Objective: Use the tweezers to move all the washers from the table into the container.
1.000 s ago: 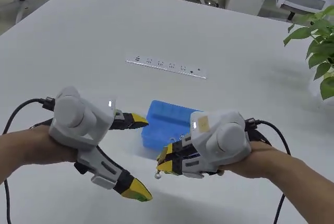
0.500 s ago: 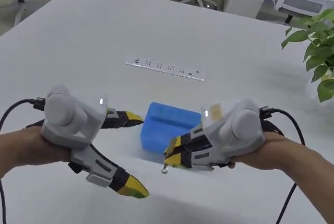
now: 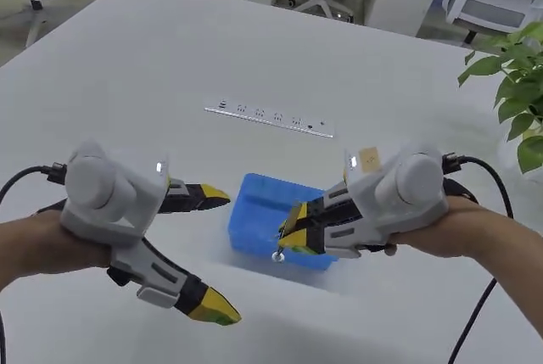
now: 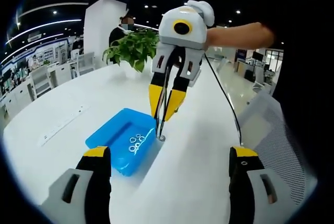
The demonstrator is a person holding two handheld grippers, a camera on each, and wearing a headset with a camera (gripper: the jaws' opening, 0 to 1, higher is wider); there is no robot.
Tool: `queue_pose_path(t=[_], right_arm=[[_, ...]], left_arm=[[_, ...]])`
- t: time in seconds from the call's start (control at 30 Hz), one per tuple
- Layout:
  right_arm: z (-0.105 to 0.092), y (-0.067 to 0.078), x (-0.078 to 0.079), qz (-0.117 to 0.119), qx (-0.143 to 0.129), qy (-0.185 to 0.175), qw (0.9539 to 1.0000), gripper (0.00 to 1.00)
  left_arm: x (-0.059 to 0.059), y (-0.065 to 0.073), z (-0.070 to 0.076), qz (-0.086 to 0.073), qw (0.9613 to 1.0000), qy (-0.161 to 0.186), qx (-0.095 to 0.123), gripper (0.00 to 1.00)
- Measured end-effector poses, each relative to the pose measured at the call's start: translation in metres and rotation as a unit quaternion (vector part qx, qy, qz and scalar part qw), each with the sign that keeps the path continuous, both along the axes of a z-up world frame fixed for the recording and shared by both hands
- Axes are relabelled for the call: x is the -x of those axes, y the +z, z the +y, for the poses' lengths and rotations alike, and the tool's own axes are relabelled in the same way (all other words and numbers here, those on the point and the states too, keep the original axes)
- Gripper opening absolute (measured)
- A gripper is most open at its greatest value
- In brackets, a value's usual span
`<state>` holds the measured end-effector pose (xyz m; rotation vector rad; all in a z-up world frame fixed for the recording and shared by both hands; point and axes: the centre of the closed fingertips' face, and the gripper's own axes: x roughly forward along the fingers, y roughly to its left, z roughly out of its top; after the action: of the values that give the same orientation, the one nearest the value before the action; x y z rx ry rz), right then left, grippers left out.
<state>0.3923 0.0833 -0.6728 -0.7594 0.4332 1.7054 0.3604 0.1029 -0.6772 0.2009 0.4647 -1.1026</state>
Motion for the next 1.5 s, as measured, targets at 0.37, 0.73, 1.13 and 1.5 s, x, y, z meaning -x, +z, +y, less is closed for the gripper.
queue_pose_path(t=[0.37,0.73,1.13,1.5], right_arm=[[0.003,-0.001,-0.023,-0.007,-0.003,-0.014,0.9999,0.07],[0.011,-0.010,-0.041,-0.011,0.000,-0.019,0.9998,0.07],[0.015,-0.031,-0.063,-0.020,0.005,-0.039,0.9990,0.08],[0.017,-0.053,-0.073,-0.015,0.017,-0.051,0.9985,0.08]], left_arm=[[-0.004,0.004,0.002,-0.003,1.0000,0.004,0.006,0.99],[-0.008,0.011,0.006,-0.010,0.9998,0.011,0.010,0.99],[-0.011,0.013,0.011,-0.011,0.9997,0.017,0.011,0.99],[-0.012,0.013,0.016,-0.009,0.9997,0.020,0.009,0.99]])
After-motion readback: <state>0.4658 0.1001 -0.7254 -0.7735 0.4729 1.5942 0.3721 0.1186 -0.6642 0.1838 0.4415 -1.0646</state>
